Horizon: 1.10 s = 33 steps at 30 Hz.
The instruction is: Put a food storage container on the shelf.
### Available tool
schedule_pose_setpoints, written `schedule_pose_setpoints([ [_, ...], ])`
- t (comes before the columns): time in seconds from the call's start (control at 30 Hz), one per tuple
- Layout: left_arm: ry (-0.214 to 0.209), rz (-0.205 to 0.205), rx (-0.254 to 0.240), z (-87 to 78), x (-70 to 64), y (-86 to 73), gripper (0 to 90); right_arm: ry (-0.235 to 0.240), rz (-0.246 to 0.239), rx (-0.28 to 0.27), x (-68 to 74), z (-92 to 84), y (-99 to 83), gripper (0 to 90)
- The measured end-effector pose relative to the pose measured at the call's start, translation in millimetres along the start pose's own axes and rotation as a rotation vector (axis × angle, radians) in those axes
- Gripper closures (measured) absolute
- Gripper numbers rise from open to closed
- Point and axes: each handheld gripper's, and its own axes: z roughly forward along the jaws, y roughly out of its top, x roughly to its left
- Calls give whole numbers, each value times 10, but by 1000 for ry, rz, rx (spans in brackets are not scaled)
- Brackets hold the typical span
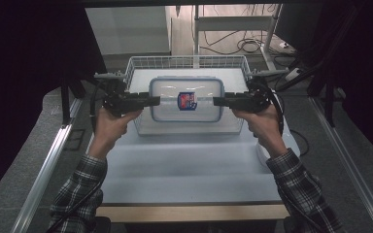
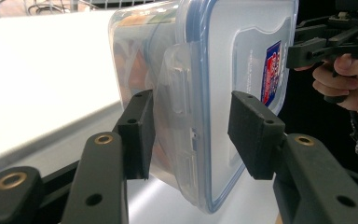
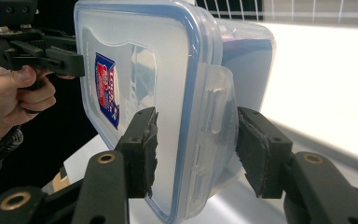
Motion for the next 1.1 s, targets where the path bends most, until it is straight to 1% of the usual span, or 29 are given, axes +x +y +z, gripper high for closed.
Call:
schedule_pose_setpoints([
  [0.03,0,-1,-3,0,14,32,519,-1,-2,-3,-7,4,38,500],
  [0.07,0,2,-6,0,47,94,520,-3,-2,-5,-28,19,113,500],
  [0.1,0,2,-6,0,47,94,520,-4,-2,-7,-35,26,136,500],
  [0.13,1,1,-9,6,65,120,520,-4,-2,-7,-35,26,136,500],
  [0.2,2,-1,-10,27,113,191,520,-4,1,-9,-80,53,211,499],
  [0.23,2,-1,-10,27,113,191,519,-4,1,-9,-80,53,211,499],
  [0.27,3,-8,-9,38,124,211,519,-7,6,-9,-112,70,253,498],
  [0.3,3,-6,-11,61,152,251,520,-8,11,-11,-129,75,273,497],
  [0.33,4,-13,-11,74,162,270,519,-10,15,-15,-145,79,292,497],
  [0.4,3,-13,-17,94,180,296,519,-12,19,-17,-162,81,309,497],
  [0.43,5,-18,-16,105,187,311,519,-12,29,-22,-204,90,341,496],
  [0.47,5,-25,-16,138,217,351,519,-13,31,-23,-228,96,356,496],
  [0.5,5,-25,-16,138,217,351,519,-14,31,-24,-251,103,370,496],
  [0.57,4,-36,-16,185,265,401,518,-17,37,-24,-288,115,398,495],
  [0.67,4,-40,-16,217,300,421,517,-22,40,-27,-327,132,423,494],
  [0.77,4,-54,-21,262,358,436,516,-32,54,-30,-392,175,471,491],
  [0.8,4,-60,-22,277,377,439,516,-32,54,-30,-392,175,471,491],
  [0.83,6,-68,-20,307,415,444,514,-35,62,-30,-430,203,489,489],
  [0.93,9,-80,-18,340,455,444,512,-39,72,-24,-463,233,503,488],
  [0.97,7,-83,-24,346,464,439,510,-43,75,-22,-481,251,505,486],
  [1.0,13,-76,-35,358,469,433,507,-42,79,-34,-499,265,501,483],
  [1.1,20,-68,-39,362,466,431,503,-47,74,-43,-510,280,501,479],
])
